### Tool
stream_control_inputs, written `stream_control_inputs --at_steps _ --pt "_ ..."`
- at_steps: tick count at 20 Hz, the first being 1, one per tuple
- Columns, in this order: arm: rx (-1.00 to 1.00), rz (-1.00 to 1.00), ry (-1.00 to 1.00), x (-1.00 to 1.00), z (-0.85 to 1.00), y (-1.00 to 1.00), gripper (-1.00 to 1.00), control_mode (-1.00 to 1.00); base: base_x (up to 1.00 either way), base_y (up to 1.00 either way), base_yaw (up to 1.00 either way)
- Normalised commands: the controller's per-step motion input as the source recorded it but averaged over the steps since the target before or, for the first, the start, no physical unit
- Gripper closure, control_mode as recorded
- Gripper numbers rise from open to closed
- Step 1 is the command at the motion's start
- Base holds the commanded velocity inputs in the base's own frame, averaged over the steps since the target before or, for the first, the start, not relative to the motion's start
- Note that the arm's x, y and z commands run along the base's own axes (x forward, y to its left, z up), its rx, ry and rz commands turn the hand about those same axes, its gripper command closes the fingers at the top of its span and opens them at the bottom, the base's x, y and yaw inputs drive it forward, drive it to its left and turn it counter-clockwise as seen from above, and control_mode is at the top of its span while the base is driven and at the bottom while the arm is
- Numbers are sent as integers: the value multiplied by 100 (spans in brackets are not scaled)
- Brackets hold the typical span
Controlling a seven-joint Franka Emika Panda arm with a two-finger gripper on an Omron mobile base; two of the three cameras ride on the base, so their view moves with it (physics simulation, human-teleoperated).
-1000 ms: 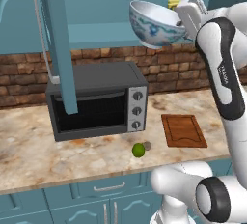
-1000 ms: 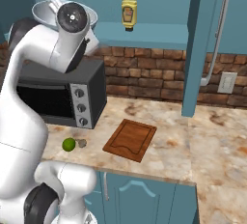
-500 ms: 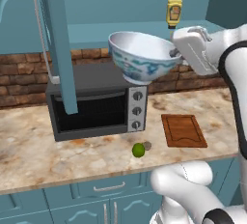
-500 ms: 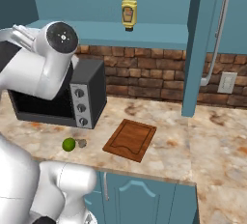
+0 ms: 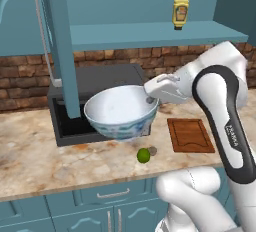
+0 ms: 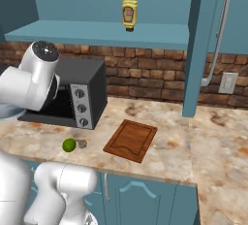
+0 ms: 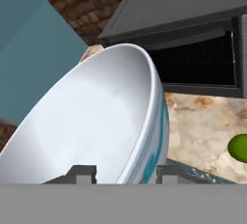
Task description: Open the cabinet. Place the bowl and condiment on the counter. Then place the lime and garlic on the cutting board.
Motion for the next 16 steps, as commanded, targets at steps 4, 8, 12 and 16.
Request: stream_control_inputs --at_steps 4,8,12,16 --pt "-9 14 0 28 -100 19 100 -100 0 0 0" --pt "0 1 0 17 -100 68 100 -100 0 0 0" --pt "0 -1 0 39 -88 83 100 -100 0 0 0" --pt "0 -9 0 62 -75 45 100 -100 0 0 0"
